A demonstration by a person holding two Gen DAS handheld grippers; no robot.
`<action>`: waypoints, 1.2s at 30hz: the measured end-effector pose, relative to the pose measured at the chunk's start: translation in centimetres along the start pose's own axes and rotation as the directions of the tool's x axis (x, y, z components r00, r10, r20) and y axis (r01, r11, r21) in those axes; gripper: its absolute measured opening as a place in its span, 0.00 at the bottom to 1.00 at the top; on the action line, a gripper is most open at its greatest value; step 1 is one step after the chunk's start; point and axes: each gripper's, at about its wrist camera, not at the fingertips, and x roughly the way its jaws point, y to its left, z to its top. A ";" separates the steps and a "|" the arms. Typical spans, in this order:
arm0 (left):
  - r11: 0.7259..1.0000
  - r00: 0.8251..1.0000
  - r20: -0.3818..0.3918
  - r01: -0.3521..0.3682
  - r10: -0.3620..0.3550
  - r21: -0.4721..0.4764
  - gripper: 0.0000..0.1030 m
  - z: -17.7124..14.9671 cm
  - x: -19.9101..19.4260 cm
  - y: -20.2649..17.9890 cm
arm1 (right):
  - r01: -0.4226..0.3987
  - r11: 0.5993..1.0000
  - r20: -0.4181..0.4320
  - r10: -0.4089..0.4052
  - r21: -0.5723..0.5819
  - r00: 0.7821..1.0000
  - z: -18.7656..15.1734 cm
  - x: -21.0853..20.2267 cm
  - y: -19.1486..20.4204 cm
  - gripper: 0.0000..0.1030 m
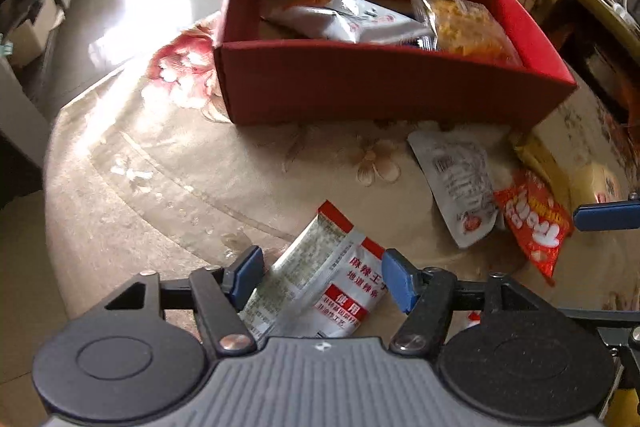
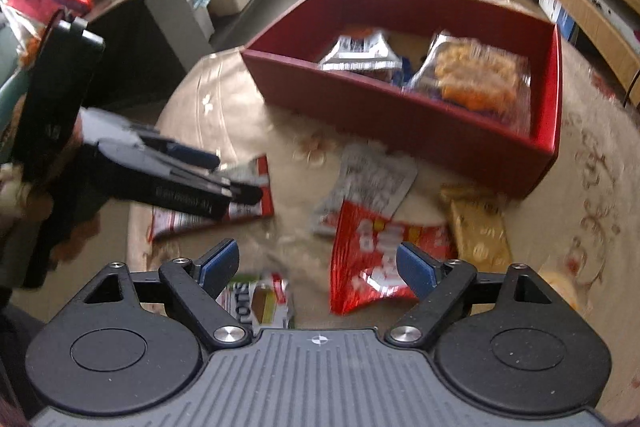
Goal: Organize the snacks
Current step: 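Grasp the white-red spicy strip packet with the left tool while the right tool grasps the Kaprons wafer packet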
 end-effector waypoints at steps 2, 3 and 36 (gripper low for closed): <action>1.000 1.000 0.001 -0.003 0.003 0.025 0.68 -0.4 -0.1 -0.4 | -0.010 1.000 -0.019 0.010 0.009 1.000 -0.4 0.3 0.1 0.87; 0.999 1.000 0.003 -0.008 0.008 0.041 0.68 -0.6 -0.1 -0.6 | -0.015 1.000 -0.027 0.015 0.013 1.000 -0.6 0.4 0.1 0.87; 0.989 0.993 -0.013 -0.122 0.121 -0.087 0.46 -6.6 -3.3 -4.6 | -0.028 0.994 -0.121 0.016 -0.103 0.993 -3.6 0.5 1.4 0.88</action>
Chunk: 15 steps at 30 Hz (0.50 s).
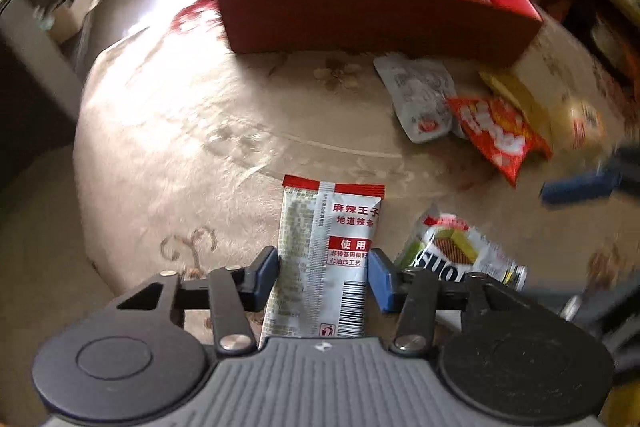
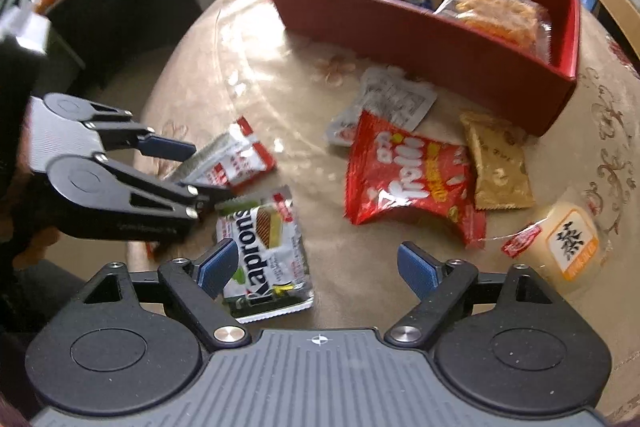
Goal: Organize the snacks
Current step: 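Grasp the white-red spicy strip packet with the left tool while the right tool grasps the Kaprons wafer packet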
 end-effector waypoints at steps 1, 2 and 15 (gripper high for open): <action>1.000 1.000 0.006 0.000 0.000 -0.026 0.45 0.0 -0.1 0.3 | 0.000 1.000 -0.005 -0.001 -0.022 1.000 -0.2 0.2 0.5 0.88; 0.999 1.000 0.005 0.007 -0.007 -0.040 0.44 0.0 -0.1 0.4 | 0.003 0.999 -0.009 -0.003 -0.051 1.000 -0.3 0.5 1.1 0.88; 0.995 0.999 -0.041 -0.008 0.004 -0.095 0.69 1.0 1.5 0.7 | 0.081 0.971 -0.007 -0.084 -0.227 0.996 0.2 4.6 4.7 0.93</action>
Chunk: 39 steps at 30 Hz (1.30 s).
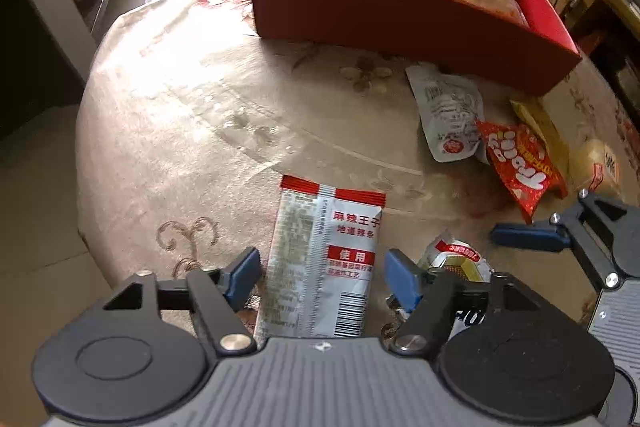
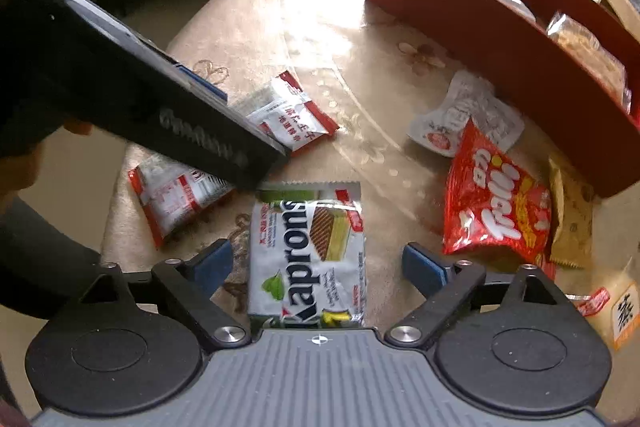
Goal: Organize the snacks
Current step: 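Grasp the white-red spicy strip packet with the left tool while the right tool grasps the Kaprons wafer packet, then lift the spicy strip packet with the left tool while the right tool lifts the Kaprons packet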
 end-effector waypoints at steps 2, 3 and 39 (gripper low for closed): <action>0.999 1.000 0.001 -0.026 0.026 0.027 0.70 0.0 0.2 -0.5 | 0.002 1.000 -0.002 -0.002 0.004 1.000 0.1 0.0 0.0 0.93; 0.999 0.999 0.000 -0.036 0.036 0.040 0.70 0.0 0.2 -0.7 | 0.000 1.000 -0.001 0.000 0.004 1.000 0.1 -0.1 0.0 0.92; 1.000 0.998 0.066 0.019 -0.019 -0.006 0.45 -1.6 -1.6 -4.5 | 0.063 0.983 0.108 -0.082 0.175 0.991 -5.3 -6.5 -5.0 0.62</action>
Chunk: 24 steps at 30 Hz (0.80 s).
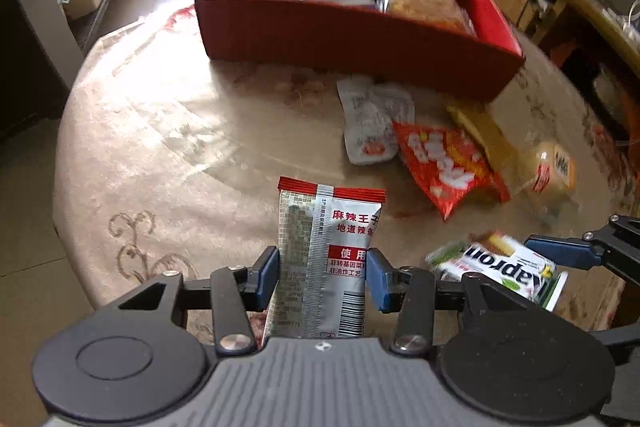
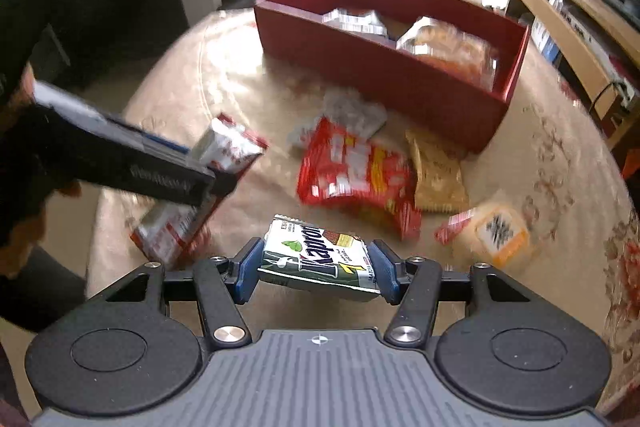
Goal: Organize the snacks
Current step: 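Lift the spicy strip packet with the left tool while the right tool lifts the Kaprons packet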
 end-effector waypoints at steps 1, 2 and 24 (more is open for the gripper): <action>1.000 1.000 -0.011 -0.004 0.004 0.007 0.45 -0.1 0.3 -0.2 | 0.003 1.000 -0.016 -0.003 -0.005 1.000 -0.3 0.3 0.0 0.62; 1.000 1.000 -0.020 -0.007 0.007 0.016 0.45 -0.1 0.5 -0.4 | 0.005 1.000 -0.031 -0.006 -0.004 1.000 -0.5 0.7 -0.1 0.62; 0.996 1.000 -0.004 -0.024 0.024 0.086 0.45 -0.2 0.5 -2.3 | 0.046 0.999 -0.030 -0.046 0.007 0.999 0.2 1.3 -0.3 0.63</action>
